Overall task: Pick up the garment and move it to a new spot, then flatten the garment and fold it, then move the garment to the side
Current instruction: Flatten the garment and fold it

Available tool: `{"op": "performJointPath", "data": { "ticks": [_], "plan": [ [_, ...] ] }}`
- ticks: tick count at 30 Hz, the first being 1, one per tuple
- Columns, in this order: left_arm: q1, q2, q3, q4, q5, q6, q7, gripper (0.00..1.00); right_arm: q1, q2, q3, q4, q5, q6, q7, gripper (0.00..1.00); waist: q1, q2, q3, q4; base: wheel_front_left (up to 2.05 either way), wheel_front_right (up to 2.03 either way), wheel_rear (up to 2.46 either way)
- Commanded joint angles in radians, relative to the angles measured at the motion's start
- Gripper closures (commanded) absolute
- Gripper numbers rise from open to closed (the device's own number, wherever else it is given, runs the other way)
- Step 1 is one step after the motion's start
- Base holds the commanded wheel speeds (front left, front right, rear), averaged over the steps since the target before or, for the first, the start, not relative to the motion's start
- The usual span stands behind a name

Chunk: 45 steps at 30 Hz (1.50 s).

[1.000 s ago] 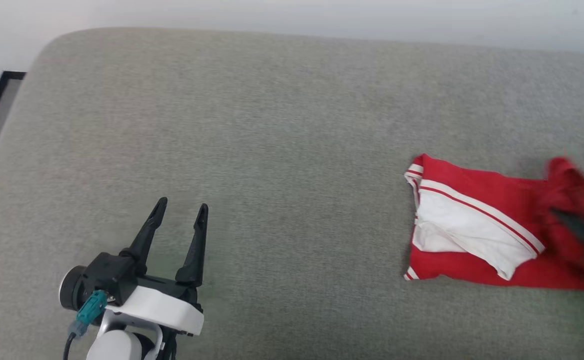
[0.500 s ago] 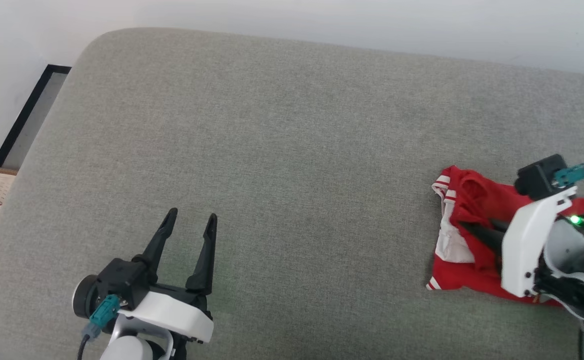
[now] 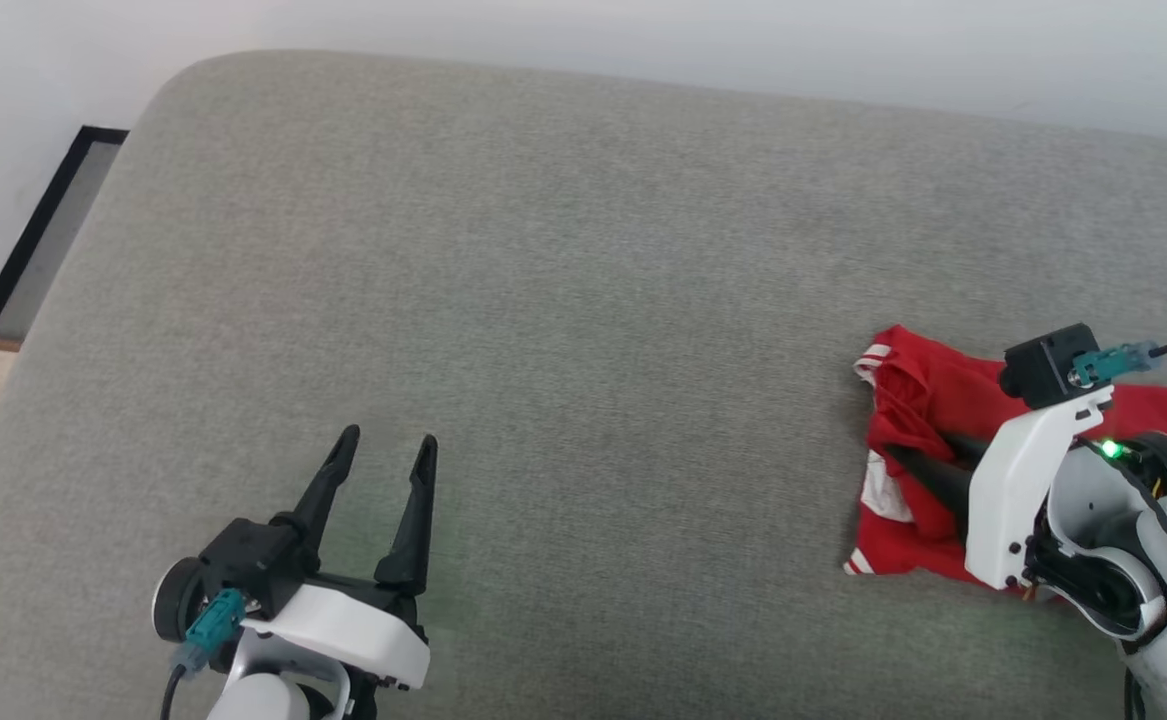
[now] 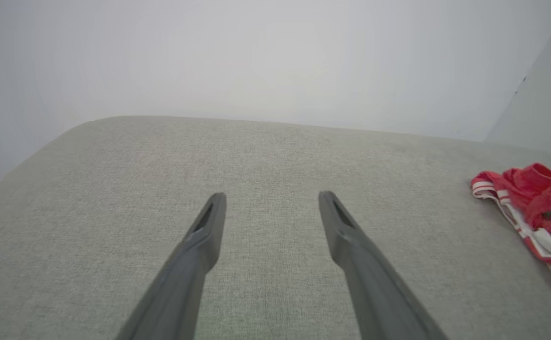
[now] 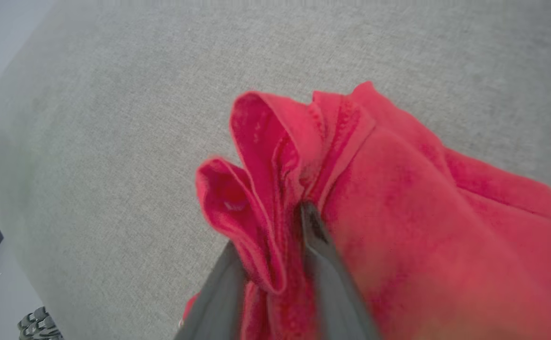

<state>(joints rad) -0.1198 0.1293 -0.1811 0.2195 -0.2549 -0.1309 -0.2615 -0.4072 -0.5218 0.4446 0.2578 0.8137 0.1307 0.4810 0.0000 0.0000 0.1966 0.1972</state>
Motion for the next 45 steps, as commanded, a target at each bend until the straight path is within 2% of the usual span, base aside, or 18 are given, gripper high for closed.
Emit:
{"op": "performJointPath", "data": {
  "ticks": [1, 8, 14, 20, 21, 26, 29, 33, 39, 45],
  "plan": [
    [-0.010, 0.003, 0.005, 0.005, -0.012, 0.001, -0.005, 0.00, -0.010, -0.008, 0.010, -0.006, 0.006, 0.000, -0.015, 0.00, 0.0000, 0.0000, -0.005, -0.015, 0.00, 0.00, 0.00],
    [-0.007, 0.019, 0.016, 0.017, -0.010, 0.001, -0.005, 0.00, -0.016, -0.048, 0.025, -0.037, 0.034, 0.000, -0.069, 0.00, 0.0000, 0.0000, -0.030, -0.075, 0.00, 0.00, 0.00],
    [0.008, 0.023, 0.008, 0.036, -0.025, 0.001, -0.005, 0.00, 0.018, -0.063, -0.003, 0.004, 0.059, 0.000, -0.184, 0.00, 0.0000, 0.0000, -0.051, -0.125, 0.00, 0.00, 0.00],
    [0.021, 0.020, 0.002, 0.069, -0.047, 0.001, -0.005, 0.00, 0.048, -0.057, -0.019, 0.101, 0.052, 0.000, -0.380, 0.00, 0.0000, 0.0000, -0.070, -0.159, 0.00, 0.00, 0.00],
    [0.021, 0.020, 0.002, 0.069, -0.047, 0.001, -0.005, 0.00, 0.048, -0.057, -0.019, 0.101, 0.052, 0.000, -0.380, 0.00, 0.0000, 0.0000, -0.070, -0.159, 0.00, 0.00, 0.00],
    [0.027, 0.016, 0.017, 0.094, -0.064, 0.001, -0.005, 0.00, 0.068, -0.036, -0.005, 0.170, 0.004, 0.000, -0.611, 0.00, 0.0000, 0.0000, -0.096, -0.187, 0.00, 0.00, 0.00],
    [0.052, 0.011, 0.044, 0.087, -0.065, 0.001, -0.005, 0.00, 0.083, -0.022, 0.015, 0.195, -0.015, 0.000, -0.701, 0.00, 0.0000, 0.0000, -0.119, -0.205, 0.00, 0.00, 0.00],
    [0.095, 0.000, 0.089, 0.053, -0.047, 0.001, -0.005, 0.00, 0.106, 0.010, -0.005, 0.204, -0.049, 0.000, -0.742, 0.00, 0.0000, 0.0000, -0.146, -0.227, 0.00, 0.00, 0.00],
    [0.167, -0.006, 0.142, -0.017, -0.024, 0.001, -0.005, 0.00, 0.186, 0.078, -0.172, 0.103, -0.171, 0.000, -0.746, 0.00, 0.0000, 0.0000, -0.154, -0.239, 0.00, 0.00, 0.00],
    [0.214, -0.011, 0.170, -0.081, -0.010, 0.001, -0.005, 0.00, 0.270, 0.105, -0.272, 0.028, -0.259, 0.000, -0.746, 0.00, 0.0000, 0.0000, -0.140, -0.224, 0.00, 0.00, 0.00]
  ]
}}
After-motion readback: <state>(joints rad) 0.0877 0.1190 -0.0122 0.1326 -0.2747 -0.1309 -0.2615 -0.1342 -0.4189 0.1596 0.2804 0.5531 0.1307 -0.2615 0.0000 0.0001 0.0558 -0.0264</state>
